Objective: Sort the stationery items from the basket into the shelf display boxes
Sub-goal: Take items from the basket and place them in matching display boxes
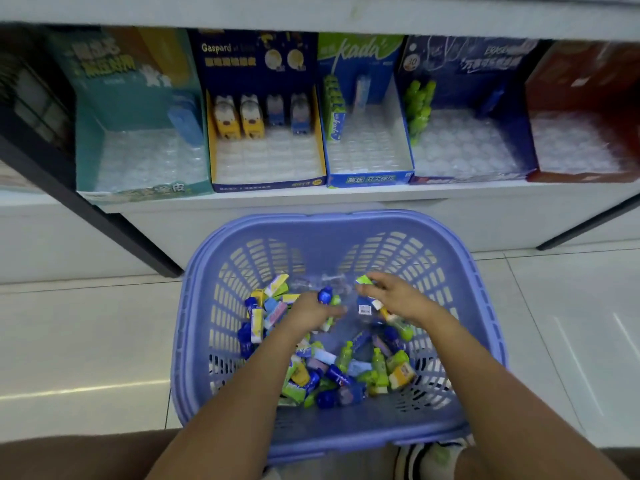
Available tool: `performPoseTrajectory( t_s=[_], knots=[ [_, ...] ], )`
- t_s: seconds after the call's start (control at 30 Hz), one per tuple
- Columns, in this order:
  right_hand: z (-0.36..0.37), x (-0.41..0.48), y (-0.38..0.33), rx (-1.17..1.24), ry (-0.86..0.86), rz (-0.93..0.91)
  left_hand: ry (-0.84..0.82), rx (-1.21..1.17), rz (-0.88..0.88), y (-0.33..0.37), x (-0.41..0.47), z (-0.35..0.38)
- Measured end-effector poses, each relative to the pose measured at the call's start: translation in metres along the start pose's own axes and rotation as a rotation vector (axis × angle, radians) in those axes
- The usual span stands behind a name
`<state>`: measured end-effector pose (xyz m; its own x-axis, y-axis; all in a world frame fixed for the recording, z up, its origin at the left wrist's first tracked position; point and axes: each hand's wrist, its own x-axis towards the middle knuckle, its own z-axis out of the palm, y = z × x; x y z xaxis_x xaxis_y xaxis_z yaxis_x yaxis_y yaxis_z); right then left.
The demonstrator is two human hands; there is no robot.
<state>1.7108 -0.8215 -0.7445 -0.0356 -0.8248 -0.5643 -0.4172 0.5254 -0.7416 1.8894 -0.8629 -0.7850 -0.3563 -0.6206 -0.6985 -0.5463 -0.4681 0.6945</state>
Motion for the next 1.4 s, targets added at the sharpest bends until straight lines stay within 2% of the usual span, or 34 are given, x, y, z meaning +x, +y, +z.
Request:
performPoseTrajectory(
  t_s=[0.07, 0.1, 0.2, 0.3, 0.4, 0.57, 0.63, 0.77, 0.93, 1.07, 1.2, 1.4],
  knots=[
    [-0.005, -0.013, -0.016, 0.169, 0.057, -0.049, -0.101, -0.407, -0.074, 0.021, -0.011, -0.006],
    [-0.006, -0.019, -0.025, 0.228, 0.089, -0.092, -0.160, -0.530, -0.093, 0.030, -0.016, -0.009],
    [-0.004, -0.034, -0.052, 0.301, 0.132, -0.227, -0.295, -0.719, -0.077, 0.051, -0.038, -0.021],
    [0.002, -0.044, -0.073, 0.247, 0.171, -0.314, -0.346, -0.852, -0.021, 0.064, -0.061, -0.031],
    [0.010, -0.048, -0.090, 0.239, 0.265, -0.381, -0.344, -0.856, 0.060, 0.075, -0.083, -0.033],
    [0.033, -0.054, -0.123, 0.455, 0.457, -0.424, -0.247, -0.825, 0.167, 0.088, -0.111, -0.029],
    [0.040, -0.057, -0.136, 0.531, 0.454, -0.436, -0.200, -0.866, 0.195, 0.089, -0.118, -0.032],
    [0.037, -0.063, -0.158, 0.639, 0.318, -0.420, -0.132, -0.970, 0.221, 0.090, -0.124, -0.043],
    [-0.009, -0.065, -0.184, 0.546, 0.341, -0.512, -0.058, -1.118, 0.225, 0.093, -0.128, -0.060],
    [-0.041, -0.052, -0.191, 0.571, 0.258, -0.554, 0.011, -1.082, 0.268, 0.095, -0.128, -0.070],
    [-0.062, -0.038, -0.194, 0.333, 0.324, -0.588, 0.034, -0.974, 0.345, 0.099, -0.127, -0.077],
    [-0.094, -0.013, -0.206, 0.126, 0.384, -0.493, 0.045, -0.960, 0.385, 0.107, -0.125, -0.084]
  ],
)
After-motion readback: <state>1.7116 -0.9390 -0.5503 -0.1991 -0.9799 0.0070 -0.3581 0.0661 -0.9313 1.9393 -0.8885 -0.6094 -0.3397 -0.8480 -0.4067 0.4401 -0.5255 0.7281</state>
